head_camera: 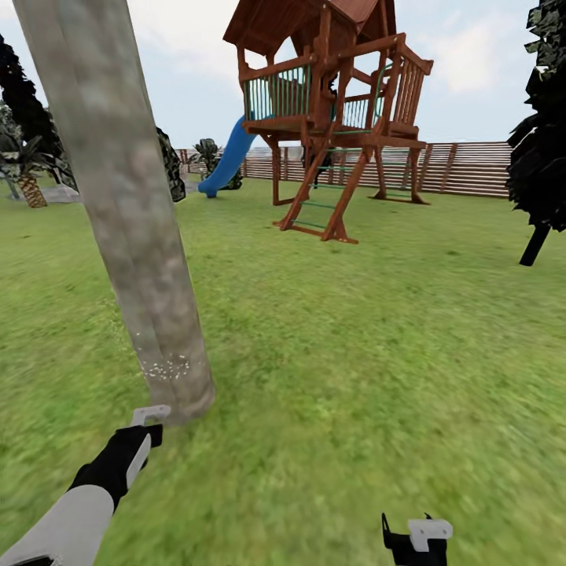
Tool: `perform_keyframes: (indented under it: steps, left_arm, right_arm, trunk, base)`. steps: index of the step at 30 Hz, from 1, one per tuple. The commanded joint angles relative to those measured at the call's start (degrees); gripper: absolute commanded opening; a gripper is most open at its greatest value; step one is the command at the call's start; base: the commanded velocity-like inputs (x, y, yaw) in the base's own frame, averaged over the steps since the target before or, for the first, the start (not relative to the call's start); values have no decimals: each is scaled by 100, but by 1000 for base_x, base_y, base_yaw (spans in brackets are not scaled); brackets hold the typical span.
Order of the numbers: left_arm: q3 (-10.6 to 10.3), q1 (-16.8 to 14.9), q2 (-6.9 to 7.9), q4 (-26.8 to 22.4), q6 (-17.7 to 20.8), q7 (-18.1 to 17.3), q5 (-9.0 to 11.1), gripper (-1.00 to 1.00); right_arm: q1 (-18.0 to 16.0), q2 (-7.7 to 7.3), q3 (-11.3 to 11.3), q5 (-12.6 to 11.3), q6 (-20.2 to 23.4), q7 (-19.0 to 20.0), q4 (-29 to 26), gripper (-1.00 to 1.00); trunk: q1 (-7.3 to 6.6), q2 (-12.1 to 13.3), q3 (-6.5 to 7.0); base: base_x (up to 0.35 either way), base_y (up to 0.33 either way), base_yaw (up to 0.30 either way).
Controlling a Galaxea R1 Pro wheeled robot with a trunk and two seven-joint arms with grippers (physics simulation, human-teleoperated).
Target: In the garden, pick up the pesticide atomizer on the floor and spray pesticide onto both trees until each tree trunk is fully covered.
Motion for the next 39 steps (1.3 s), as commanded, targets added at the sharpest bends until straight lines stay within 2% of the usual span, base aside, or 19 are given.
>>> perform_keyframes:
  steps: [1, 3, 5, 7, 9, 11, 12, 15, 16, 19, 20, 21, 22, 25, 28, 30, 34, 36, 39]
  left_arm:
    - [-13, -48, -9, -114, 36, -51, -5, -100]
    - [-63, -87, -18, -344, 56, -303, -21, -100]
    - [-333, -100, -16, -588, 134, -860, -33, -100]
    - [-407, -102, 59, -997, 340, -1067, -28, -100]
    - [-405, -102, 324, -1210, 521, -1143, -16, -100]
    - [-407, -97, 607, -1279, 639, -1450, -25, -100]
    - [-421, -90, 636, -1292, 655, -1560, -43, -100]
    - [-426, -93, 568, -1325, 675, -1619, -46, -100]
    - [-491, -98, 446, -1501, 773, -1629, -45, -100]
    - [-921, -94, 373, -1939, 1239, -1635, -28, -100]
    - [-968, -117, 578, -2026, 1333, -1650, -52, -100]
    - [-971, -250, 872, -2036, 1354, -1688, -7, -100]
    - [-973, -304, 946, -2038, 1398, -1747, 0, -100]
    - [-1014, -357, 940, -2121, 1702, -1880, -2, -100]
    - [-1024, -365, 696, -2576, 1789, -1902, -5, -100]
    - [-1024, -377, 664, -2652, 1893, -1906, -7, -100]
    - [-975, -585, 915, -2664, 2008, -1911, -13, -100]
    - [-1011, -699, 899, -3004, 2509, -1939, 14, -100]
    - [-975, -883, 974, -3103, 2613, -1943, 8, -100]
  right_arm:
    - [0, 0, 2, 4, 0, 1, 0, 100]
    - [0, -11, -2, 7, 0, 2, 0, 100]
    - [0, -9, 5, 14, 0, 9, 0, 100]
    - [0, -9, 6, 9, 0, 11, 0, 100]
    - [0, -9, 6, 8, 0, 10, 0, 100]
    - [0, -9, 6, 7, 0, 11, 0, 100]
    - [0, -9, 6, 7, 0, 11, 0, 100]
    - [0, -9, 6, 7, 0, 11, 0, 100]
    - [0, -9, 6, 7, 0, 9, 0, 100]
    - [0, -9, 6, 7, 0, 3, 0, 100]
    - [0, -9, 6, 9, 4, 2, 0, 100]
    - [0, -9, 6, 13, 6, 2, 0, 100]
    - [0, -9, 6, 13, 7, 2, 0, 100]
    - [0, -9, 6, 16, 6, 2, 0, 100]
    - [0, -9, 6, 16, 7, 3, 0, 100]
    - [0, -9, 6, 13, 7, 2, 0, 100]
    - [0, -9, 6, 12, 2, 2, 0, 100]
    - [0, -9, 6, 7, 3, 2, 0, 100]
    - [0, -9, 6, 7, 3, 2, 0, 100]
  trunk:
    - [0, 0, 0]
    - [0, 0, 0]
    - [0, 0, 0]
    - [0, 0, 0]
    - [0, 0, 0]
    - [0, 0, 0]
    - [0, 0, 0]
    - [0, 0, 0]
    - [0, 0, 0]
    - [0, 0, 0]
    - [0, 0, 0]
    - [0, 0, 0]
    - [0, 0, 0]
    - [0, 0, 0]
    - [0, 0, 0]
    - [0, 0, 0]
    - [0, 0, 0]
    - [0, 0, 0]
    - [0, 0, 0]
  base:
    - [0, 0, 94]
    - [0, 0, 29]
    - [0, 0, 6]
    - [0, 0, 0]
    - [0, 0, 0]
    - [0, 0, 0]
    - [0, 0, 0]
    - [0, 0, 0]
    - [-152, 0, 0]
    - [-172, 0, 0]
    - [-11, 0, 0]
    - [-3, 0, 0]
    - [-2, 0, 0]
    - [0, 0, 0]
    - [-169, 0, 0]
    - [-42, 0, 0]
    - [-4, 0, 11]
    - [0, 0, 253]
    - [0, 0, 256]
